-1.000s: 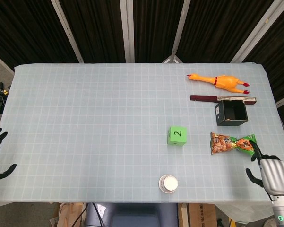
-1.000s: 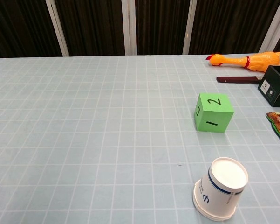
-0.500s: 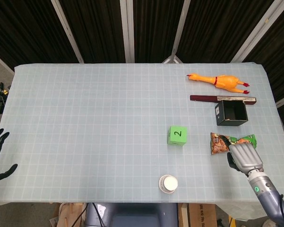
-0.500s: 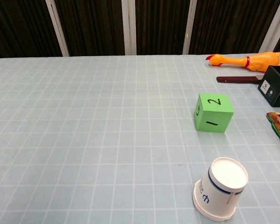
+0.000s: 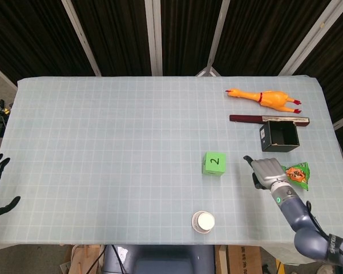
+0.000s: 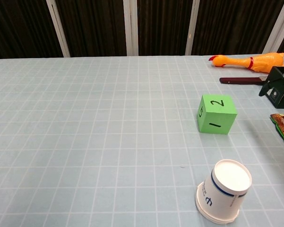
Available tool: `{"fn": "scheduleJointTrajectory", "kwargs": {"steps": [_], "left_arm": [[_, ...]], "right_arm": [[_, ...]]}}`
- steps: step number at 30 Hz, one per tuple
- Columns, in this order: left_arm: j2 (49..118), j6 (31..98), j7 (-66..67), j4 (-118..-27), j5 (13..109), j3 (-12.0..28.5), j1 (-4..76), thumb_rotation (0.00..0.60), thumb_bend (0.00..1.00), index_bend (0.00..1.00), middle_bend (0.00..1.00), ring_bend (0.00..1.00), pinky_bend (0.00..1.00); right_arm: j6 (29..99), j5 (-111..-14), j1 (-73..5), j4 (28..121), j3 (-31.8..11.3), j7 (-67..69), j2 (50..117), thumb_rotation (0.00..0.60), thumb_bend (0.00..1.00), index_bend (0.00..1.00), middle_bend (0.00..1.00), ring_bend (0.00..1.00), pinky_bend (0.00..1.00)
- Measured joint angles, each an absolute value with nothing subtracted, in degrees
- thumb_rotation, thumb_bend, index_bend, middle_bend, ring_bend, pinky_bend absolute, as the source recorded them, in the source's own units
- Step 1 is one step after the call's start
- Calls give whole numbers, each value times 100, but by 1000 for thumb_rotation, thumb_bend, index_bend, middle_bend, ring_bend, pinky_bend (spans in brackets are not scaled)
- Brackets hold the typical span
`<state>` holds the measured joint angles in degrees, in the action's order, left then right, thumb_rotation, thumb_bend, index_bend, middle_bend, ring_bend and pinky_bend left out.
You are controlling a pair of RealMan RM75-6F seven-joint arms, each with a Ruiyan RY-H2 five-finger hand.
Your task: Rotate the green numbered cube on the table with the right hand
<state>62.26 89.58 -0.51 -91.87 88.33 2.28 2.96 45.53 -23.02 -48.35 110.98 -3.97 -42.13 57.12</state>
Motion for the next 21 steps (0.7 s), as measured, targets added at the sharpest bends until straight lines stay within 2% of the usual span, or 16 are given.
{"fn": "scheduleJointTrajectory", "kwargs": {"steps": [9, 21], "left_arm": [[6265, 8924, 62, -9195, 8774, 257, 313, 600, 268, 0, 0, 0, 12], [6357, 8901, 304, -9202, 8772, 254, 330, 600, 268, 0, 0, 0, 12]], "right_arm": [[4588, -1660, -5533, 10742, 0, -4383, 6276, 600, 779, 129, 835, 867, 763], [4493, -1373, -5974, 10419, 95, -4164, 6511, 600, 779, 128, 835, 868, 763]]}}
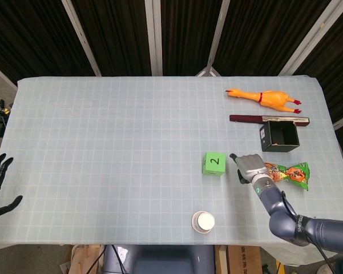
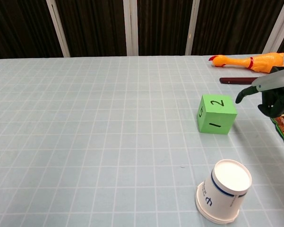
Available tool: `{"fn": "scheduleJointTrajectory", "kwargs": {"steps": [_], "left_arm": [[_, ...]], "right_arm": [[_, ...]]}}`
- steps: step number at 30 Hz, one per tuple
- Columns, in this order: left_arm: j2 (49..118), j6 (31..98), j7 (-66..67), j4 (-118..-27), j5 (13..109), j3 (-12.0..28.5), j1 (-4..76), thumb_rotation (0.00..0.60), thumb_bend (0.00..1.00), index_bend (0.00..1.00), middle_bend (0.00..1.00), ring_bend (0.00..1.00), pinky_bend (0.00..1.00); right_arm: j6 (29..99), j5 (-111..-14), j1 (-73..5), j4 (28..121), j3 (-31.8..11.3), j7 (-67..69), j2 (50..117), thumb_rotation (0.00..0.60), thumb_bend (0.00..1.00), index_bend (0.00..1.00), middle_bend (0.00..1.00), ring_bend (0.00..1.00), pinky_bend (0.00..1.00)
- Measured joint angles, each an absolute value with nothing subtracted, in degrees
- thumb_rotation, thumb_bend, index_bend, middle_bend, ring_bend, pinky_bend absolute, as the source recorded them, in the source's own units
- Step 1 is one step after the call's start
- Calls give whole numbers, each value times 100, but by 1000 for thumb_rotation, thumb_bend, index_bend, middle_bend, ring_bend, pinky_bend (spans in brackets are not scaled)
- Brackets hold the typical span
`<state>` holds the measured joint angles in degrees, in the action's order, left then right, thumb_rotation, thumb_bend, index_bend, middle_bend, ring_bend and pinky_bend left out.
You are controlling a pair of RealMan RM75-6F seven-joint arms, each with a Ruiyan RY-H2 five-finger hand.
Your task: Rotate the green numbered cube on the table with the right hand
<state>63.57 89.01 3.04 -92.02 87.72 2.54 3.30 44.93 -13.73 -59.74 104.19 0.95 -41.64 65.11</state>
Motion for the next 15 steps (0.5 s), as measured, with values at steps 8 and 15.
{"fn": "scheduleJointTrajectory", "kwargs": {"steps": [8, 15], "left_arm": [[6393, 8886, 402, -9217, 8748, 260, 337, 600, 268, 0, 0, 0, 12], [6410, 8879, 432, -9215, 8745, 261, 341, 600, 268, 0, 0, 0, 12]], "right_arm": [[4385, -1290, -6185, 10326, 222, -4016, 6611, 600, 779, 128, 835, 868, 763], [4379, -1201, -6369, 10273, 306, -3942, 6655, 600, 779, 129, 835, 867, 763]]}}
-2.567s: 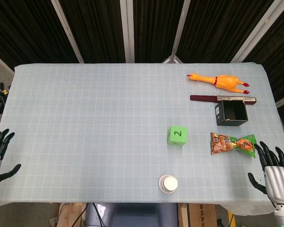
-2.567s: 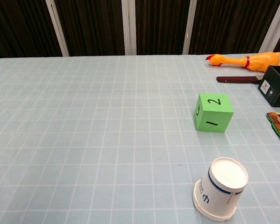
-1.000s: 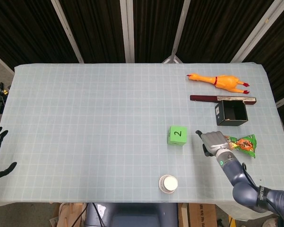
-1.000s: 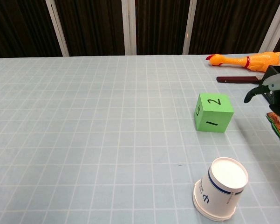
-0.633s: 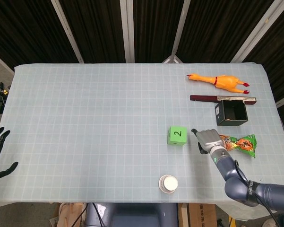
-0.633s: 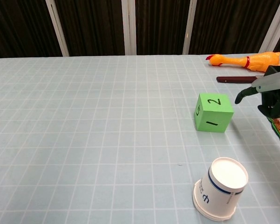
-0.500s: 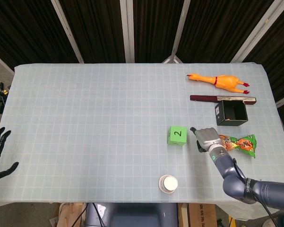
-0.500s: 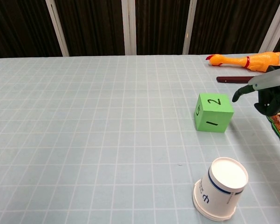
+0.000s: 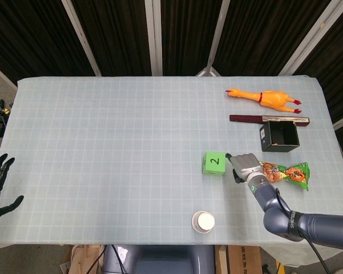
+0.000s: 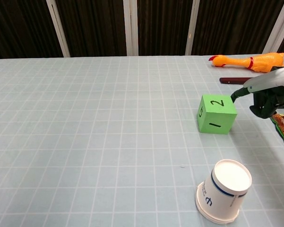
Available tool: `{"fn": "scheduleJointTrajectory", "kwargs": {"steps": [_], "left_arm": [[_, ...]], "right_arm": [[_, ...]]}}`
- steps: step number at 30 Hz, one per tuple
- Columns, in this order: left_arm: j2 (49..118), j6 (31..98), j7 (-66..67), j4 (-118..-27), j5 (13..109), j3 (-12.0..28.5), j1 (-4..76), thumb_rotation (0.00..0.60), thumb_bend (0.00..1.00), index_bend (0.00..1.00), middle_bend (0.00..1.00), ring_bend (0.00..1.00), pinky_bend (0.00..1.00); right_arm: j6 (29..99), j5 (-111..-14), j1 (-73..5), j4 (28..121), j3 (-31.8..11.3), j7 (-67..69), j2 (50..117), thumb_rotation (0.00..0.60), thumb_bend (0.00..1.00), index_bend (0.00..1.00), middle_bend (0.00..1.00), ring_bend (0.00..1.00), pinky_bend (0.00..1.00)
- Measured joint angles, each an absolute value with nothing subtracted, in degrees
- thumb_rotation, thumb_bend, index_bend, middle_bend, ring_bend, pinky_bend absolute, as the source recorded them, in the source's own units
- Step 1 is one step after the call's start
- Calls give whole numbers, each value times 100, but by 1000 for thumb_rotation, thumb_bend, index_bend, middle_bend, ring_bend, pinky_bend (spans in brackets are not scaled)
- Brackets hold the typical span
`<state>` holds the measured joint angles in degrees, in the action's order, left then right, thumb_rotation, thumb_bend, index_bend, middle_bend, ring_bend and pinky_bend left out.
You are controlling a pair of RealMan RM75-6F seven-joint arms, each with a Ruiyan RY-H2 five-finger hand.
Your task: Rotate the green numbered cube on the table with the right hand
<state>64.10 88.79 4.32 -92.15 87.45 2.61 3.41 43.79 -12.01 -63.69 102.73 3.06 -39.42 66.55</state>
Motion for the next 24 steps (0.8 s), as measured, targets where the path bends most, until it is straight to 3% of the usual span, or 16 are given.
{"fn": "scheduleJointTrajectory", "kwargs": {"steps": [24], "left_arm": [[6410, 8847, 459, -9236, 8712, 268, 353, 600, 268, 0, 0, 0, 12]], "right_arm": [[4094, -318, -7161, 9997, 543, -3882, 6848, 600, 779, 129, 835, 867, 764]]}}
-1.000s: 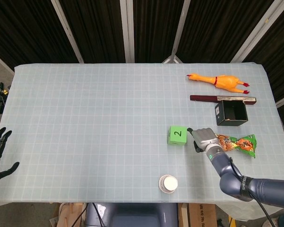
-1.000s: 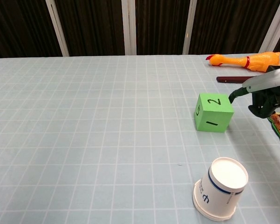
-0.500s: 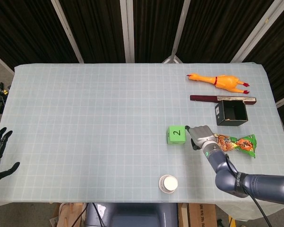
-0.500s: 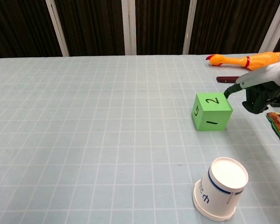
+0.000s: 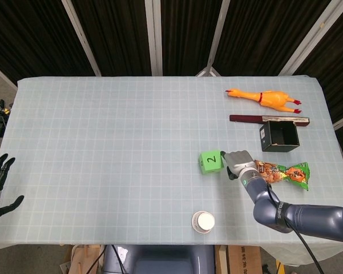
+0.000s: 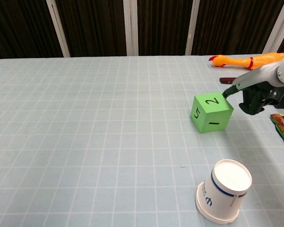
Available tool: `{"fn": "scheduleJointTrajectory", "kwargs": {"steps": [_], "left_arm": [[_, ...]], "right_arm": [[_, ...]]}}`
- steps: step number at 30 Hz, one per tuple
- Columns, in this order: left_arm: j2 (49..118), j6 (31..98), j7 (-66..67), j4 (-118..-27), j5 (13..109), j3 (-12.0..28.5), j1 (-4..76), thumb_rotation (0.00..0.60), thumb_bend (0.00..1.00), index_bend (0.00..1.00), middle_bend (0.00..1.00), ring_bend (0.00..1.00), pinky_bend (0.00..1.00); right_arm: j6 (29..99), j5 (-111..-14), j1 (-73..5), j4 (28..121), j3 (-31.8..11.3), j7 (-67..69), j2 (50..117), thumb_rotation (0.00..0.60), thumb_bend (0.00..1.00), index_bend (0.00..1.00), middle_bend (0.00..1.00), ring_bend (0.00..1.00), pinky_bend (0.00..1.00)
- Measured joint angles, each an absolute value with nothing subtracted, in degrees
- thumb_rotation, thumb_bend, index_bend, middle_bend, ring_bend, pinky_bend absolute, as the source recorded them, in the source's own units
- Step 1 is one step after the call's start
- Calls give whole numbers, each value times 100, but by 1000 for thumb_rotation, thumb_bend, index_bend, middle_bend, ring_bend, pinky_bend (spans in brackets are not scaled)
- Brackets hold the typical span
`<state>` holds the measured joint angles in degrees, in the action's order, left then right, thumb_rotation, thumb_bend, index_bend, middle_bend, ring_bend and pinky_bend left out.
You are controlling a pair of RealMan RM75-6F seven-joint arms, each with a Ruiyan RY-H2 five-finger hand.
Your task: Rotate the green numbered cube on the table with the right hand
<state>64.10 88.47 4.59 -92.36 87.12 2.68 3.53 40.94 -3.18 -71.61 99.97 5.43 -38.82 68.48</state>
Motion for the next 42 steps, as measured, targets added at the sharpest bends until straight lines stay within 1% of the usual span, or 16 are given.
{"fn": "scheduleJointTrajectory", "kwargs": {"steps": [9, 21, 42], "left_arm": [[6398, 8822, 436, -9234, 8677, 283, 364, 600, 268, 0, 0, 0, 12], [6377, 8807, 398, -9242, 8664, 285, 368, 600, 269, 0, 0, 0, 12], [6348, 8729, 363, -9242, 8613, 293, 403, 600, 268, 0, 0, 0, 12]], "right_arm": [[4057, -9, -7444, 9804, 593, -3859, 7027, 600, 779, 129, 835, 868, 763], [4240, 275, -7875, 9876, 683, -4107, 7204, 600, 779, 129, 835, 867, 764], [4493, 979, -8474, 9825, 591, -4541, 7531, 600, 779, 149, 835, 868, 763]]}}
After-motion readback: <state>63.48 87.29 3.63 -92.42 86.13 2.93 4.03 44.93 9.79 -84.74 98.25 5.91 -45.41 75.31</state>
